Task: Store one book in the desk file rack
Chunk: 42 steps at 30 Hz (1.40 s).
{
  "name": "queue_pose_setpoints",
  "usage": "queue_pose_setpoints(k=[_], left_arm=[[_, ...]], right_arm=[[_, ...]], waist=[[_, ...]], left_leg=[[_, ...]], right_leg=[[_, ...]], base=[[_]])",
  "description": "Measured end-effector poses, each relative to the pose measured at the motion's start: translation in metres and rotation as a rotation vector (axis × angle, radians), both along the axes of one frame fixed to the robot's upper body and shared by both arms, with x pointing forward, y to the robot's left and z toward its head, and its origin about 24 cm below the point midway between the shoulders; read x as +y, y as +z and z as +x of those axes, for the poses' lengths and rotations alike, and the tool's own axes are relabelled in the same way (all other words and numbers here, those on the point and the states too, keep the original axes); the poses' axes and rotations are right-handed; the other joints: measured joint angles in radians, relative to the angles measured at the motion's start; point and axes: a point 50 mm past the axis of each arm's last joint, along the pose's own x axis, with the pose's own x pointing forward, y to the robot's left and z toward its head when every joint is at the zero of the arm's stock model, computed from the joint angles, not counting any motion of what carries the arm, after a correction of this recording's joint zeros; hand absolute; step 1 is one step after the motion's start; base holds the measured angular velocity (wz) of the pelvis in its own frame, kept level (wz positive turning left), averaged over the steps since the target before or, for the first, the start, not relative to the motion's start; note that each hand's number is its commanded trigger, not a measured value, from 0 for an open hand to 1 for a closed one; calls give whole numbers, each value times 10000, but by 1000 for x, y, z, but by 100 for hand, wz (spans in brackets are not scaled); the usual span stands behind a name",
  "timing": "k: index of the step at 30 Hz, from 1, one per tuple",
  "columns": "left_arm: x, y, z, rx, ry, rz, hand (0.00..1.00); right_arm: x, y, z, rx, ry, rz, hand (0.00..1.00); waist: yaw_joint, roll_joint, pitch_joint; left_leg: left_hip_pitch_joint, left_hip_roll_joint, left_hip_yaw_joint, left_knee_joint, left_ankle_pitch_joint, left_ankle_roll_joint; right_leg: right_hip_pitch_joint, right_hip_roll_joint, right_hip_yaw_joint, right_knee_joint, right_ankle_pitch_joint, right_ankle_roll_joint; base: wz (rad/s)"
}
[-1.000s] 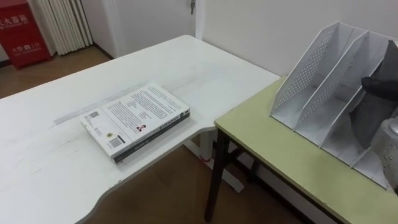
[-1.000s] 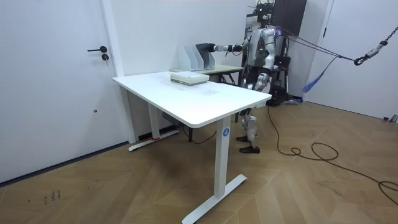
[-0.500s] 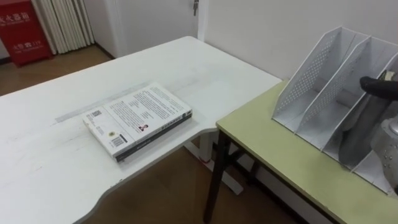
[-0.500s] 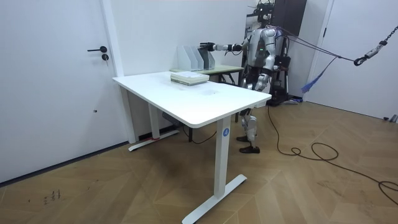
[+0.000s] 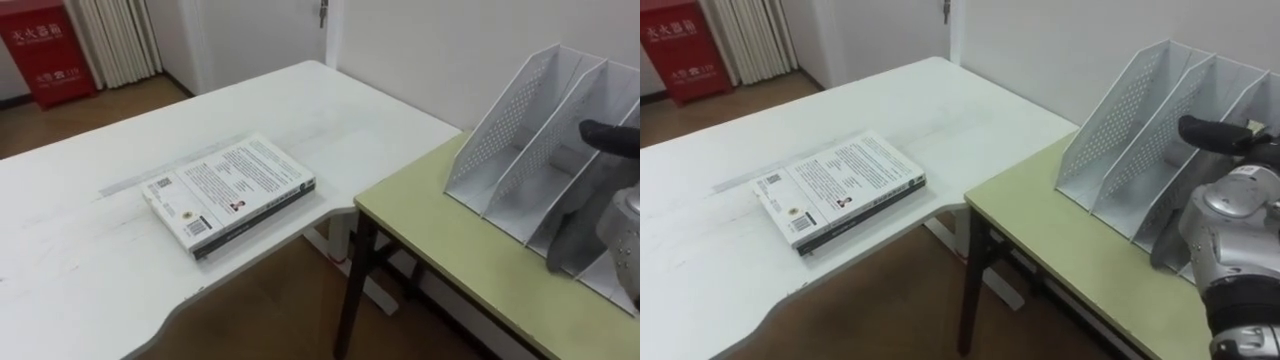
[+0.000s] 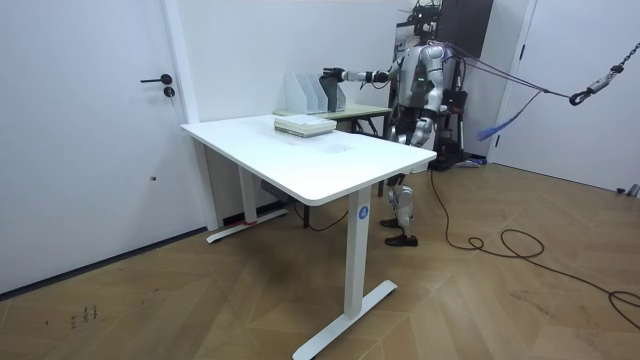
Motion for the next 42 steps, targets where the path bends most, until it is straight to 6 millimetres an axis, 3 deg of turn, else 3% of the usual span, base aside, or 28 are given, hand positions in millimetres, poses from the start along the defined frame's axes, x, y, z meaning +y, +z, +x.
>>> queue_pose_setpoints(k=[4,14,18,22,25,29,34,36,38,42], left_arm=[[2,0,-1,-5,81,65,0],[4,0,-4,-117,122,255,0],[5,-1,-7,-35,191,291,0],[5,0,-5,-179,146,383,0],[5,0,-4,-264,10,450,0],[7,0,-5,-408,133,435,0],[10,2,-4,-551,47,243,0],[13,3,-5,-575,-38,184,0],[17,4,-4,-534,-122,88,0],[18,5,1,-486,-204,-58,0]], right_arm=[[6,29,1,-1275,-21,-318,0],[32,94,-7,-4331,854,-1111,0],[51,128,-30,-6383,1691,-1852,0],[66,140,-48,-7351,2784,-2580,0],[76,138,-55,-7318,4078,-3023,0],[93,135,-62,-7314,6902,-2860,0],[124,130,-63,-7220,10987,-2504,0],[134,119,-64,-6528,12397,-2671,0],[152,92,-65,-5107,14353,-2536,0],[173,52,-73,-2596,17092,-2356,0]], waist=[[-18,14,-7],[-197,-65,69],[-273,13,37],[-258,24,41],[-267,30,61],[-276,-41,175],[-304,-107,189],[-232,-200,131],[-206,-306,91],[19,-416,104]], left_leg=[[1,-8,9,0,1,1],[-2,-10,51,0,3,4],[-24,6,128,-53,3,4],[23,55,359,-139,3,0],[66,51,419,-163,3,0],[70,80,493,-204,2,0],[19,164,506,-270,-6,-8],[26,200,553,-276,-17,-27],[-13,242,555,-270,-22,-44],[-37,231,604,-317,-22,-42]], right_leg=[[-36,-2,7,-14,-4,5],[14,-10,-4,-29,-7,12],[-116,22,57,-149,-9,15],[-135,55,250,-117,3,0],[-164,40,313,-76,3,2],[-186,45,365,-82,3,4],[-216,22,320,-169,24,-8],[-307,29,319,-154,33,-24],[-289,57,303,-136,44,-43],[-311,48,350,-124,45,-42]], base=[[0],[0],[-5],[-16],[-10],[-3],[0],[-5],[-3],[-3]])
